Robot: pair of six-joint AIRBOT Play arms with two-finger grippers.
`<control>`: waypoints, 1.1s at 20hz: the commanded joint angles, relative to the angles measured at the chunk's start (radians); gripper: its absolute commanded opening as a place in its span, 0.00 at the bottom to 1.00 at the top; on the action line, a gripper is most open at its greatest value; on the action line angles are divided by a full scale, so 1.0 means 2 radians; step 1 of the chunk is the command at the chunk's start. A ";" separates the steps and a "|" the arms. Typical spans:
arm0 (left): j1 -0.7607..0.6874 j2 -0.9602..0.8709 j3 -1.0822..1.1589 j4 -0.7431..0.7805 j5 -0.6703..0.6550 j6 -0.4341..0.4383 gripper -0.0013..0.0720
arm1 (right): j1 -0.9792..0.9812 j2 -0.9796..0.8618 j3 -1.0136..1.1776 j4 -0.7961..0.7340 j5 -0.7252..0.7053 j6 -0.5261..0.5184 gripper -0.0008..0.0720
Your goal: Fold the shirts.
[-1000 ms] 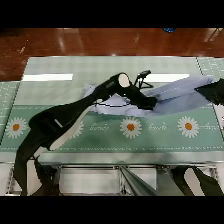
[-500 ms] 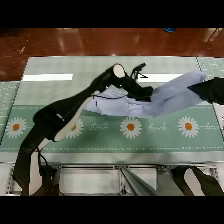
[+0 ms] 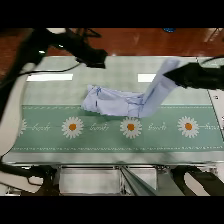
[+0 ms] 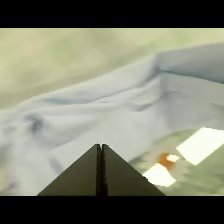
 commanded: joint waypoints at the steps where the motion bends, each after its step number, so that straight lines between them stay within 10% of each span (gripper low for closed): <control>1: 0.025 0.161 -0.081 0.196 0.005 -0.039 0.05 | 0.124 -0.115 0.086 0.004 -0.070 0.003 0.04; 10: 0.027 0.467 -0.504 0.117 0.154 -0.162 0.05 | 0.249 -0.381 0.223 0.056 -0.116 0.002 0.06; 12: 0.027 0.477 -0.575 0.073 0.195 -0.162 0.05 | 0.257 -0.407 0.223 0.078 -0.097 0.002 0.54; 17: 0.027 0.468 -0.639 0.053 0.286 -0.162 0.05 | 0.187 -0.374 0.223 0.077 0.018 -0.001 0.58; 22: 0.027 0.468 -0.639 0.053 0.299 -0.162 0.05 | 0.034 -0.224 0.197 -0.206 0.087 0.089 0.58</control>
